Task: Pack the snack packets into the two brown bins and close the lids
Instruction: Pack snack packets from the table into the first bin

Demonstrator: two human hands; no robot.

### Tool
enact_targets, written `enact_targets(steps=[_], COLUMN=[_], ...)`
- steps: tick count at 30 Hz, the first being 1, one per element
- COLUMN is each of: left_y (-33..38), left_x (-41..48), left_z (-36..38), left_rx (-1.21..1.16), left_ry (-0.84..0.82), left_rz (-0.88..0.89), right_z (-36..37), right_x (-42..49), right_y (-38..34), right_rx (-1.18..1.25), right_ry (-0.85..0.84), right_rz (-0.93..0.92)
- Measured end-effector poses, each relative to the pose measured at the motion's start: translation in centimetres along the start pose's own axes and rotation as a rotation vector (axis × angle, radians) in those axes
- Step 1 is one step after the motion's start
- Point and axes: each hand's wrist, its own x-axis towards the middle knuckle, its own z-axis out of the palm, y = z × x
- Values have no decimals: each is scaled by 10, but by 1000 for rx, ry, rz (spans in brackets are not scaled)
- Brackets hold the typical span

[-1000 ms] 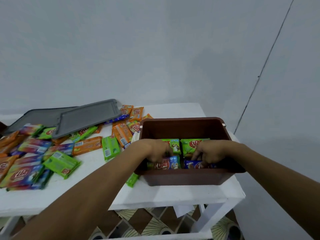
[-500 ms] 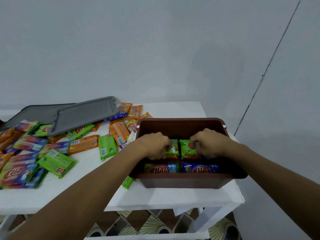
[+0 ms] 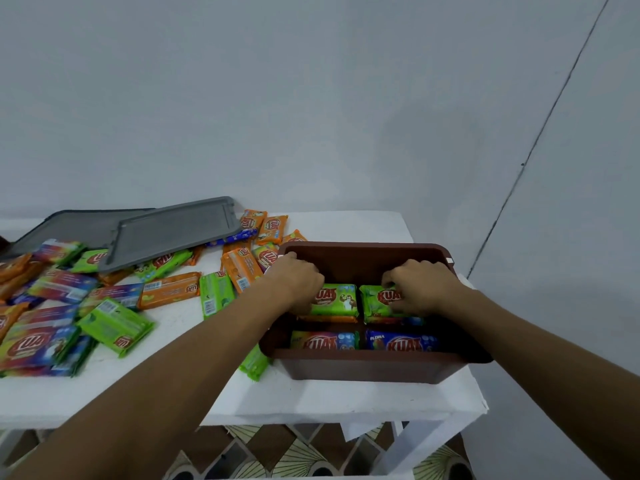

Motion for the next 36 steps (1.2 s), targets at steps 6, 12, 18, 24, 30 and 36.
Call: enact_targets(steps=[6, 12, 18, 24, 30, 36], left_y=[-29, -79, -135, -168, -189, -198], left_x=[-34, -95, -174, -209, -207, -206], left_z=[14, 56, 136, 187, 196, 184], left_rx=[-353, -268, -243, -203, -287, -1344], left_ry=[463, 423, 54, -141, 47, 98], left_rz=[-62, -239, -346, -230, -122, -375], right_z=[-14, -33, -52, -48, -7, -20], right_x=[4, 21, 40, 42, 41, 47], right_y=[-35, -95, -173, -247, -287, -299], right_rx=[149, 180, 202, -388, -806, -433], right_ry=[351, 484, 444, -106, -222, -218], right_rz=[-23, -104, -276, -307, -160, -141])
